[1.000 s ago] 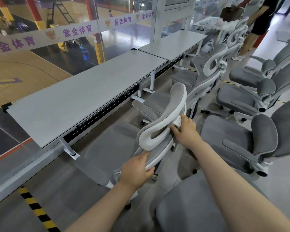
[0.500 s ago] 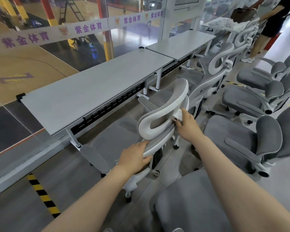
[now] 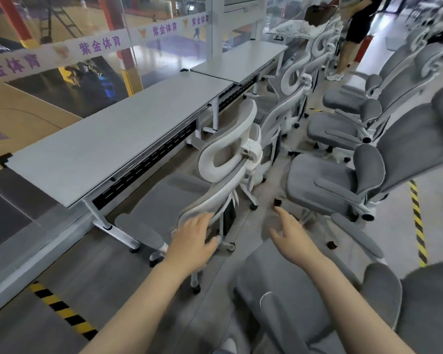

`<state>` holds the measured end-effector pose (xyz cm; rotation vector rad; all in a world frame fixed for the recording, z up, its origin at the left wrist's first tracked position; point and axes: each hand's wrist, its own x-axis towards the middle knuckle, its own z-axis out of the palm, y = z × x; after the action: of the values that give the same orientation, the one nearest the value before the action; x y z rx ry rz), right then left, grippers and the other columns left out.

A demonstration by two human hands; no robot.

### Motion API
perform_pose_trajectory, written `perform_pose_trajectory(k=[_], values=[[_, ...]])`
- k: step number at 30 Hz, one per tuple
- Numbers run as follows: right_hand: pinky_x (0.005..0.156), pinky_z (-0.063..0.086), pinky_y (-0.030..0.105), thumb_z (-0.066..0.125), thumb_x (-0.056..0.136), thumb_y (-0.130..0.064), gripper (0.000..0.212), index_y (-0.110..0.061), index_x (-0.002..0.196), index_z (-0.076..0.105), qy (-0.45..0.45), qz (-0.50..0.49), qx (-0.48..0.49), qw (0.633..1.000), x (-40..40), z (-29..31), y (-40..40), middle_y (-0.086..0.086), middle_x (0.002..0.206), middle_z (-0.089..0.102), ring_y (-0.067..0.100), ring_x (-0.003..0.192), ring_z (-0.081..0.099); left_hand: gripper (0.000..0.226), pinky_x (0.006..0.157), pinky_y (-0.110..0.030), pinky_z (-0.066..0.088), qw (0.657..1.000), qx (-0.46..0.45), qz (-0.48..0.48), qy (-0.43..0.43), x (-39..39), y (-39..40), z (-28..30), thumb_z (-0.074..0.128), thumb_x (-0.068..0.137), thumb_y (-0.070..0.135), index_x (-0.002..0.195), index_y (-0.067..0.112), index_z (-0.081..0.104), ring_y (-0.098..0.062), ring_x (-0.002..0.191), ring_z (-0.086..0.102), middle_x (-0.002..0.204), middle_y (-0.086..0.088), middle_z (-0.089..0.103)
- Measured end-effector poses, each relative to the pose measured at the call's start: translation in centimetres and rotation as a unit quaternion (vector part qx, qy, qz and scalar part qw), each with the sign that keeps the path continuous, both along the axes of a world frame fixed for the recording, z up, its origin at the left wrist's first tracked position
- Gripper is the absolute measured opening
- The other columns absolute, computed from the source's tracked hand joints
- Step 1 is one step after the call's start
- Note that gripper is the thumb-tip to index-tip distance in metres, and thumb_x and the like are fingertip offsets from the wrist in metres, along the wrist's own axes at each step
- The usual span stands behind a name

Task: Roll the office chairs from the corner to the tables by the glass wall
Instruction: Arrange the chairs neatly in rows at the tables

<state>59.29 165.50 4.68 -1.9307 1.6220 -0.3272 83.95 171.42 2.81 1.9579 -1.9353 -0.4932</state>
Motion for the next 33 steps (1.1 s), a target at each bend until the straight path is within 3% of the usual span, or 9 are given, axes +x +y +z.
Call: perform_pose_trajectory(k=[10,18,23,26,28,31,33], values=[[0.115,0.028,0.035,0.051,0.097,-0.032,0.059,-0.020,0.150,0.027,-0.006,-0.086,-0.001,0.996,-6.9,-0.3,15.7,0.001,0.155,0.032,0.019,0.143,0.026,0.052,0.108,-0.029,0.032,0.992,0.039,-0.115,0.032,-5.9,10.1,0.1,0.054,0.094,0.032,0.144,0.023,0.040,-0.016,0.131,0.042,0.149,0.008,0.040],[0.113,0.028,0.031,0.050,0.097,-0.033,0.055,-0.020,0.147,0.031,-0.005,-0.167,-0.046,0.985,-15.0,2.0,23.7,-0.001,0.151,0.034,0.017,0.140,0.028,0.051,0.115,-0.032,0.028,0.972,0.057,-0.220,0.053,-15.8,12.7,0.7,0.054,0.095,0.032,0.143,0.026,0.039,-0.012,0.140,0.032,0.151,0.008,0.037],[0.105,0.022,0.018,0.054,0.096,-0.025,0.049,-0.020,0.142,0.038,-0.007,-0.199,-0.124,0.972,-20.7,3.0,27.0,-0.006,0.140,0.041,0.009,0.135,0.030,0.050,0.115,-0.030,0.027,0.955,0.060,-0.287,0.051,-23.2,13.8,0.8,0.053,0.096,0.034,0.143,0.025,0.039,-0.013,0.141,0.031,0.151,0.008,0.036],[0.098,0.028,0.017,0.054,0.095,-0.022,0.041,-0.028,0.135,0.044,-0.050,-0.246,-0.140,0.958,-24.6,3.2,28.7,-0.017,0.128,0.043,-0.002,0.123,0.034,0.053,0.116,-0.028,0.023,0.944,0.062,-0.318,0.058,-28.2,14.1,0.8,0.054,0.096,0.037,0.144,0.026,0.037,-0.012,0.142,0.028,0.153,0.008,0.034],[0.093,0.031,0.017,0.056,0.093,-0.020,0.040,-0.028,0.131,0.047,-0.066,-0.283,-0.146,0.946,-27.6,2.6,29.6,-0.015,0.126,0.047,-0.002,0.116,0.038,0.057,0.116,-0.026,0.022,0.938,0.075,-0.328,0.078,-31.7,14.5,0.9,0.055,0.094,0.041,0.145,0.026,0.037,-0.011,0.143,0.026,0.154,0.009,0.032],[0.103,0.033,0.023,0.062,0.091,-0.029,0.049,-0.025,0.135,0.043,-0.050,-0.303,-0.135,0.942,-31.8,1.4,30.5,-0.005,0.135,0.045,0.009,0.128,0.038,0.064,0.113,-0.022,0.021,0.924,0.095,-0.357,0.094,-36.7,15.4,0.9,0.058,0.091,0.050,0.146,0.027,0.036,-0.010,0.142,0.026,0.154,0.010,0.032],[0.110,0.022,0.025,0.063,0.090,-0.039,0.066,-0.024,0.145,0.032,-0.037,-0.296,-0.089,0.950,-34.2,0.5,30.6,-0.002,0.153,0.027,0.014,0.143,0.021,0.068,0.113,-0.023,0.023,0.916,0.104,-0.377,0.089,-39.4,16.1,0.4,0.059,0.088,0.057,0.146,0.029,0.036,-0.008,0.141,0.026,0.154,0.012,0.031]])
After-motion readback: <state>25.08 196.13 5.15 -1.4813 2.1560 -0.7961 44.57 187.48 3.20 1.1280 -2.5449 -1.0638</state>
